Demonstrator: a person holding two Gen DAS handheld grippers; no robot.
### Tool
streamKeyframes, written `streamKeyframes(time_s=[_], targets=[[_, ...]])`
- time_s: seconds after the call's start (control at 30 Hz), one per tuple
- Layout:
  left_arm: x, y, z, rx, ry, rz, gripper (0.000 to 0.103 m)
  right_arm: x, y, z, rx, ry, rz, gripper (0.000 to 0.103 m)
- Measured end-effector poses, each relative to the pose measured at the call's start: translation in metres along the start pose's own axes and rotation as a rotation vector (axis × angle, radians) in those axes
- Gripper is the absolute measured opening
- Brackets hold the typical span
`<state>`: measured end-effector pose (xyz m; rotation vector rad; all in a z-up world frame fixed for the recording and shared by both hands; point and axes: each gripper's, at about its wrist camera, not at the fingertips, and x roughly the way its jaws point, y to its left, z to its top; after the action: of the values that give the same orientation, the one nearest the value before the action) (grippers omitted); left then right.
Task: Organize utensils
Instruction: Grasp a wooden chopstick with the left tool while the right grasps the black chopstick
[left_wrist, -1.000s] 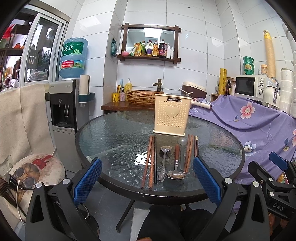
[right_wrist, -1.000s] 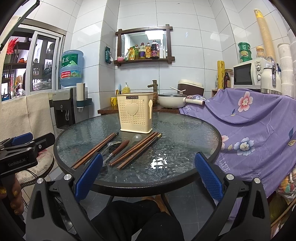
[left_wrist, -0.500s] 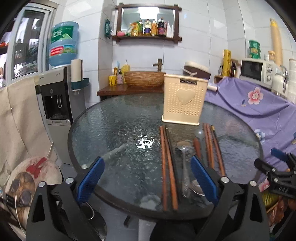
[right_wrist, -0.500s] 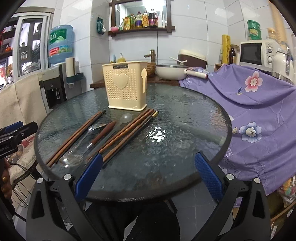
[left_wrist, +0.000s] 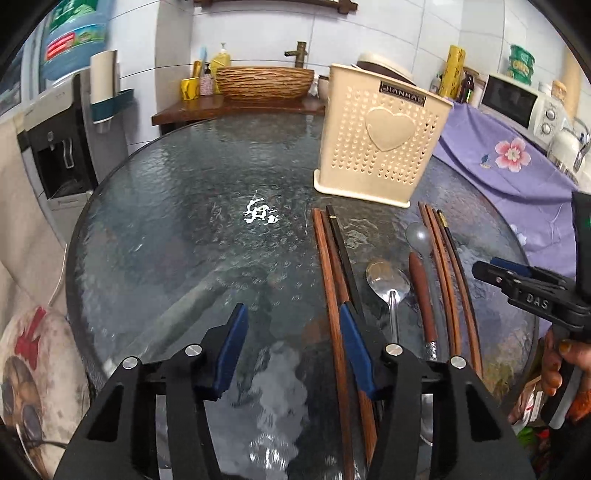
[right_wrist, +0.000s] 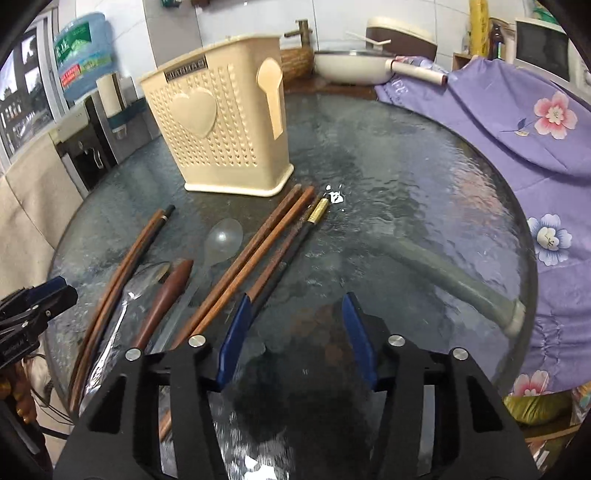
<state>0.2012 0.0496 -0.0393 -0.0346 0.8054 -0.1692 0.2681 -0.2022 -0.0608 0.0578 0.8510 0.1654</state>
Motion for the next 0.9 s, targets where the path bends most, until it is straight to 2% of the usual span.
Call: streamKeyframes(time_s=[0.13, 0.4, 0.53, 0.67, 0.9], targets=[[0.012, -0.002, 0.009, 0.012, 0.018, -0.006, 0.050, 0.010, 0.002, 0.004, -0.011, 0.017, -0.026, 0.041], [0.029, -0.009, 0.020, 0.033, 0.049, -0.007, 0.051, 0.018, 0.003, 0.018, -0.006, 0.037, -0.024, 0.038], [0.036, -0.013, 0.024, 0.047, 0.058, -0.001, 0.051, 0.022, 0.006, 0.025, -0.016, 0.052, -0.045, 0.029], [0.038, -0.008, 0.024, 0.032, 0.062, -0.007, 0.051, 0.021, -0.006, 0.026, 0.002, 0.060, -0.017, 0.028], [0.045, -0.006, 0.026, 0.026, 0.074, -0.015, 0.050, 0.026, -0.020, 0.031, -0.002, 0.075, -0.027, 0.027]])
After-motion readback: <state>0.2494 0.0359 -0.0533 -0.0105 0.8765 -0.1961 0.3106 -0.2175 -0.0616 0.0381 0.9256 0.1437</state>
